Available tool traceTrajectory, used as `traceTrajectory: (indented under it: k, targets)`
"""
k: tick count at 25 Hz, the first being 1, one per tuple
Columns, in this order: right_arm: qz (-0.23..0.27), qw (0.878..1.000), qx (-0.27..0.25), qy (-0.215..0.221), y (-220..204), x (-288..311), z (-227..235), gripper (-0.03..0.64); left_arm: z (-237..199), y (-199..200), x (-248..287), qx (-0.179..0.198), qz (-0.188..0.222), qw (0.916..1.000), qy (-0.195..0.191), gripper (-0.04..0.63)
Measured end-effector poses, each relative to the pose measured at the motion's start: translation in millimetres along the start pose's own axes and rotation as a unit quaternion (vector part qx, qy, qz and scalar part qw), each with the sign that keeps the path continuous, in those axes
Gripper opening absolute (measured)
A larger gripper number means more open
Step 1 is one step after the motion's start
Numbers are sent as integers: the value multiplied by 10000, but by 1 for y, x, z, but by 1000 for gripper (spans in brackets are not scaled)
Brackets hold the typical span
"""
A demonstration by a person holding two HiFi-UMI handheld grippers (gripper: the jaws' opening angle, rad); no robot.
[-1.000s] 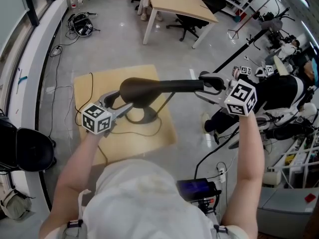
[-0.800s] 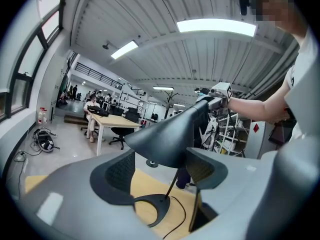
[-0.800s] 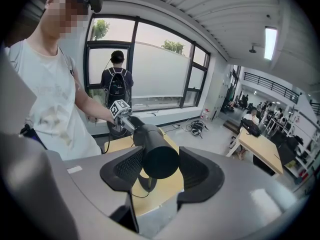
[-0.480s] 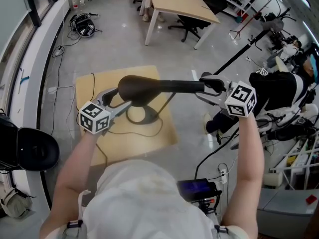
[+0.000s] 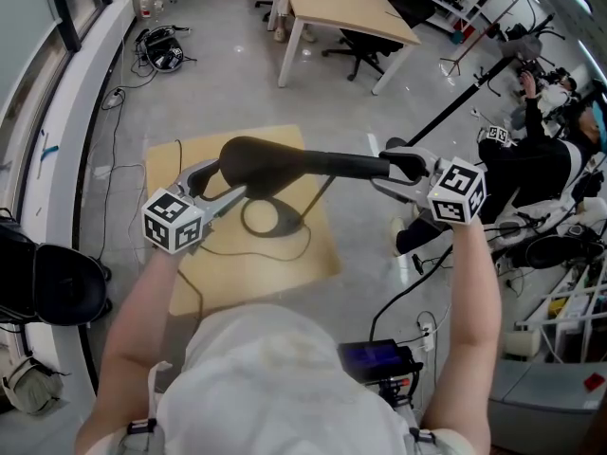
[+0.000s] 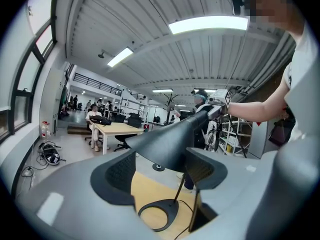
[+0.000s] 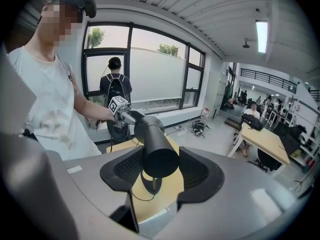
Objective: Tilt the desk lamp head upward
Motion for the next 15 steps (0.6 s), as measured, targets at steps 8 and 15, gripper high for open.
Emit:
traceTrajectory:
  k: [8, 15]
  targets:
    - [103, 9998, 132, 64, -8, 2, -2, 237, 1, 14, -9, 204, 124, 9997, 107, 310]
    - [186, 9994, 251, 130, -11, 4, -1, 237, 2, 28, -16, 433, 157, 9987, 208, 308]
Point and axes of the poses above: the fingertips, and each gripper's own axes: x forward along the fingers, z to its right, y out of its top, the point moved 2 cm from there along -x, backward along the fingers, and after that the axes turned 11 degrees about -z, right-handed, at the moved point
